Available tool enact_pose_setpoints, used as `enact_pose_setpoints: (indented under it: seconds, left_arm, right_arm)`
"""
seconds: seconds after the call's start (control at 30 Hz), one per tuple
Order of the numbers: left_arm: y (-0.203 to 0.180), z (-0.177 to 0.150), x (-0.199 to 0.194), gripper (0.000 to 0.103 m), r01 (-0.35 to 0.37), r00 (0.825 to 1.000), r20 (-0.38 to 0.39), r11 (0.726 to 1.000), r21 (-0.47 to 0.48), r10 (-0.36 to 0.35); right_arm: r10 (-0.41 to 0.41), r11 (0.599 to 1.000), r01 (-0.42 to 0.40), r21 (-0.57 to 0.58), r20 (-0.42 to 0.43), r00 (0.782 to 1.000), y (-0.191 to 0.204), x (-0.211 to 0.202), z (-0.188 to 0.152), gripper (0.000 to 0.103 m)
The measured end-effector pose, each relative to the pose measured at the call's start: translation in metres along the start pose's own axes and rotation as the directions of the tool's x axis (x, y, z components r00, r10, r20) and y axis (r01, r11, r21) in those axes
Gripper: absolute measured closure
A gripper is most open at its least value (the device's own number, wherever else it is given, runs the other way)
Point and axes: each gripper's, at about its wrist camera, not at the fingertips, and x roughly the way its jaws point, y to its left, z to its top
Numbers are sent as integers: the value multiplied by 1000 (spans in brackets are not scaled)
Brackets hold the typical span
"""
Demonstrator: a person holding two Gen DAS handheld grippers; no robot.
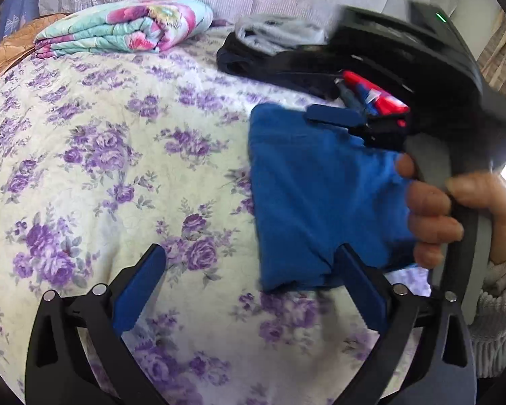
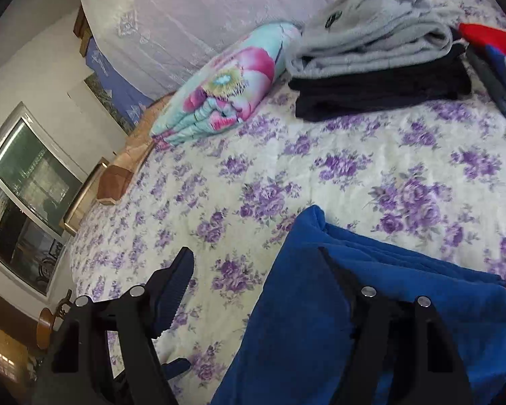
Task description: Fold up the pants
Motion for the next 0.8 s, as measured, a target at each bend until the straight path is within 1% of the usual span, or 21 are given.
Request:
enact_pose_setpoints:
  seconds: [0.07, 0.1, 0.17, 0.23, 0.3, 0.33, 0.37, 0.43, 0.47, 0.5, 0.53, 0.57, 0.6, 0.67, 0.7, 0.8]
  left_arm:
    - [-4, -1, -6, 5, 27, 999, 16, 1000, 8, -27]
    - [-8, -1, -6, 5, 21, 1000, 15, 1000, 23, -21]
    - [-15, -2, 0, 5, -15, 1000, 4, 998, 60, 15]
    - [-15, -4, 11, 5, -43, 998, -33, 997, 61, 45]
    - [-13, -6, 22, 5, -63, 994, -89, 996, 59, 68]
    - [-14, -7, 22, 5, -64, 993, -92, 996, 63, 69]
    - [-13, -5, 22, 5, -66, 994, -88, 995, 68, 72]
    - [-16, -7, 22, 5, -91, 991, -89, 991, 98, 100]
    - [-15, -8, 22, 5, -98, 991, -85, 990, 104, 107]
    - [-17, -8, 16, 5, -103, 992, -67, 989, 106, 111]
    - [-19, -8, 12, 5, -93, 994, -52, 990, 106, 99]
    - [-21, -7, 7, 5, -70, 997, -36, 992, 104, 74]
    - [-26, -4, 1, 5, -39, 999, -16, 994, 102, 41]
    - [-35, 2, -8, 5, -7, 1000, 27, 995, 103, 4]
    - [-43, 9, -10, 5, -4, 999, 52, 993, 115, -2]
    - [-61, 25, -3, 5, -23, 997, 75, 985, 171, 11]
  right_arm:
    - [37, 999, -38, 21, 43, 998, -6, -37, -9, 25]
    - [47, 998, -48, 34, 50, 998, -9, -53, -17, 24]
    - [44, 996, -48, 70, 47, 998, -19, -74, -33, 23]
    - [37, 994, -41, 102, 42, 998, -30, -85, -53, 20]
    - [-11, 992, 10, 125, 7, 1000, -47, -83, -74, 20]
    - [-5, 989, 5, 151, 2, 1000, -63, -80, -84, 21]
    - [16, 985, -19, 170, 15, 1000, -72, -79, -93, 29]
    - [39, 982, -48, 184, 55, 998, -82, -86, -103, 43]
    - [48, 980, -59, 191, 62, 997, -81, -91, -105, 43]
    - [39, 980, -52, 192, 71, 997, -79, -96, -107, 41]
    - [22, 982, -38, 183, 86, 996, -74, -102, -107, 30]
    - [15, 988, -33, 154, 116, 993, -66, -110, -105, 27]
    - [8, 992, -26, 123, 143, 990, -59, -117, -101, 26]
    - [19, 996, -35, 82, 186, 982, -49, -126, -92, 26]
    - [27, 995, -44, 84, 193, 981, -47, -125, -85, 26]
    - [37, 989, -64, 135, 196, 980, -56, -109, -68, 22]
